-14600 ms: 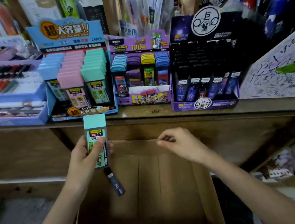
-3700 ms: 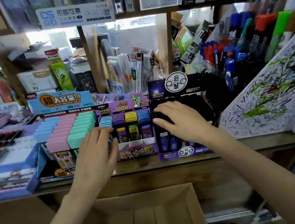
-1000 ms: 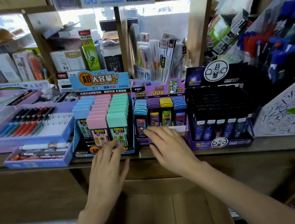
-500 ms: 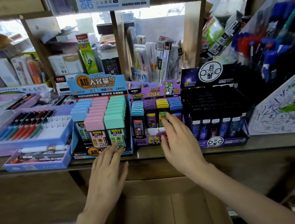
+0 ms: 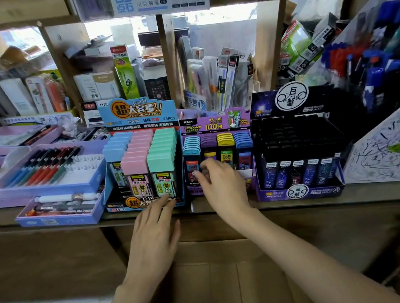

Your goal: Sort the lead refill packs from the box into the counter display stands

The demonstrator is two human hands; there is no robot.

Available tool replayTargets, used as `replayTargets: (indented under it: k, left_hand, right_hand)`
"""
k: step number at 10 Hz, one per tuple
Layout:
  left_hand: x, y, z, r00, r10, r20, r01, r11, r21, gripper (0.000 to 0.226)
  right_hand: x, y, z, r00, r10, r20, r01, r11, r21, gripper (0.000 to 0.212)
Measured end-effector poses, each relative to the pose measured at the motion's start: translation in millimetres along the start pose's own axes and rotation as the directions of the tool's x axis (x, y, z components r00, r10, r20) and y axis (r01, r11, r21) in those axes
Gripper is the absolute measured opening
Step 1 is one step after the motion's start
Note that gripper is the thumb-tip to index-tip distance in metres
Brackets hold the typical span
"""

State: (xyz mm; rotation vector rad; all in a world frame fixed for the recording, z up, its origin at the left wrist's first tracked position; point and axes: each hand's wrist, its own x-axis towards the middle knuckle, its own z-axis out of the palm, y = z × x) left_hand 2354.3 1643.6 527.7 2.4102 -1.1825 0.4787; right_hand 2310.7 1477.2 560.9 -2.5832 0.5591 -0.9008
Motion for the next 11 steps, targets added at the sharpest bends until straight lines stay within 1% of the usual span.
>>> replayTargets:
  k: [1,2,3,4,5,6,7,8,9,10,11]
  left_hand:
    - [-2,1,0,1.0,-0.006,0.015,0.006,1.0,-0.013,0.043]
    - [-4,3,-1,1.0,-0.013,0.024,0.013,1.0,-0.025,0.042]
    - [-7,8,-5,1.0,0.014,0.0,-0.014,0.999,-0.028,0.04]
    - [-12,11,-5,0.999,0.014,-0.04,-0.015,1.0,-0.011,0.041]
    - [-16,7,2,0.99,-0.14,-0.028,0.14,0.99,-0.018,0.052]
    - [-17,2,11,0.957,-0.286,0.051,0.288,0.956,-0.05,0.065]
    - [-18,-3,19,0.949,-0.292,0.117,0.298,0.954,-0.033,0.072]
    - [-18,-6,19,0.951,-0.274,0.144,0.281,0.959,-0.032,0.076]
    - [-18,-10,16,0.945,-0.273,0.178,0.281,0.96,-0.017,0.078]
    - [-22,-2,5,0.954,-0.252,0.162,0.259,0.966,-0.022,0.072]
    - [-29,8,-19,0.999,-0.052,-0.013,0.051,0.994,-0.096,0.055]
  right_hand:
    - [4,-1,3,1.0,0.008,-0.016,-0.008,0.999,-0.054,0.021]
    - [-6,2,-1,0.999,-0.053,-0.009,0.052,0.998,-0.044,0.018]
    - [-29,11,-15,0.987,-0.161,0.014,0.161,0.986,-0.049,0.017]
    - [-61,32,-33,0.981,-0.188,-0.05,0.18,0.975,-0.131,0.017]
    - [-87,65,-50,0.985,-0.125,-0.12,0.094,0.968,-0.231,0.025]
    - [-98,87,-60,0.995,-0.009,-0.096,-0.02,0.956,-0.294,0.03]
    - [-103,96,-60,0.998,0.026,-0.063,-0.045,0.946,-0.322,0.036]
    - [-105,96,-56,0.999,0.033,-0.025,-0.04,0.931,-0.364,0.04]
    - [-109,97,-55,0.996,0.077,0.049,-0.053,0.928,-0.368,0.045]
    - [-110,90,-64,0.993,0.087,0.083,-0.061,0.958,-0.279,0.046]
    - [-111,73,-95,0.997,0.059,0.053,-0.061,0.997,0.047,0.04]
